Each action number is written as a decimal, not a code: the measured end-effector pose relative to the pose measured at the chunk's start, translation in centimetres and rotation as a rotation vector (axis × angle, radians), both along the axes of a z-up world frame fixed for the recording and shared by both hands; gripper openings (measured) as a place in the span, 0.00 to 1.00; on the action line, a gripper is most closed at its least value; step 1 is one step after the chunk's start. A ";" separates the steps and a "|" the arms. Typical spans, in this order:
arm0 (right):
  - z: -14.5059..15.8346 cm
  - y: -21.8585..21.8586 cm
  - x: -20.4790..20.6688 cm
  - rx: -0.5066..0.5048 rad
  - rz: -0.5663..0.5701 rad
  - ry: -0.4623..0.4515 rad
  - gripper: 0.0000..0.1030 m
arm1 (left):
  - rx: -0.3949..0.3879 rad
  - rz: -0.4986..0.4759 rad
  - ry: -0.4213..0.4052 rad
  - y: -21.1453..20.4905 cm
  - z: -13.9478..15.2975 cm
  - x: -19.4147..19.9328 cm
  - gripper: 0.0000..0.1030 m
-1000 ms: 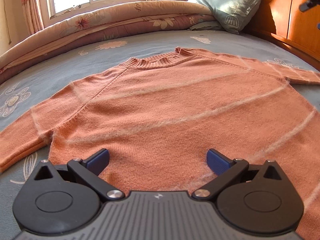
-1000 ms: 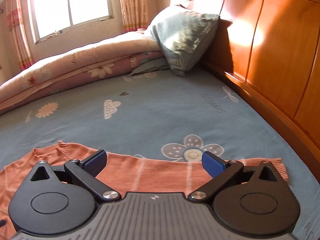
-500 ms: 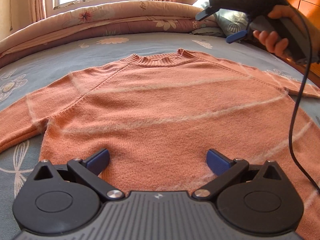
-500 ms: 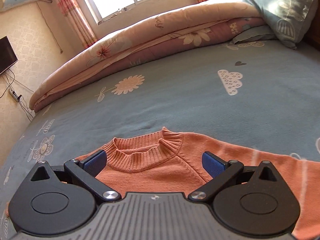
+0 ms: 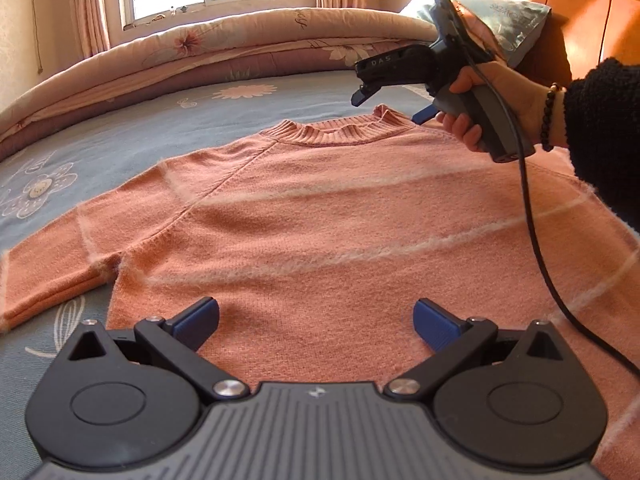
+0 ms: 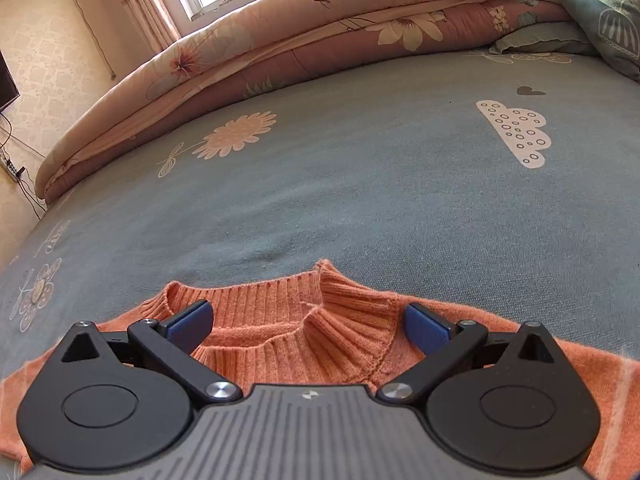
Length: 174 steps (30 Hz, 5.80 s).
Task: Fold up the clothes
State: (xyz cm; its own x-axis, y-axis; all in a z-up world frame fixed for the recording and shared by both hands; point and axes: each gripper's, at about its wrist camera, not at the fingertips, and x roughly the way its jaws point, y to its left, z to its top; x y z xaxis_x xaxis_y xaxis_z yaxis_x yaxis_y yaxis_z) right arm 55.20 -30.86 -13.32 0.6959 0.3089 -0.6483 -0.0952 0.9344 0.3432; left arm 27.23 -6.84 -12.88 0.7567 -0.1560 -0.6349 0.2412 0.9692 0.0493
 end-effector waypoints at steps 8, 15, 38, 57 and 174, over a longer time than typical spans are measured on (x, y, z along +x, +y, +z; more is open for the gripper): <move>1.8 -0.6 -1.0 0.140 -0.077 -0.038 1.00 | -0.068 -0.015 -0.019 0.6 0.7 -0.1 1.00; 0.2 2.3 0.3 0.025 -0.013 -0.009 1.00 | -0.090 -0.017 -0.014 0.8 0.7 0.2 1.00; 1.0 5.7 1.3 -0.135 0.000 -0.038 1.00 | -0.141 -0.038 0.004 1.6 1.2 0.3 1.00; 0.4 22.0 -2.0 -0.230 0.498 0.064 1.00 | -0.104 -0.030 0.027 2.3 1.2 0.2 1.00; -1.2 -6.1 -47.7 0.327 -0.117 -0.078 1.00 | -0.238 0.000 0.214 4.5 1.0 -16.8 0.99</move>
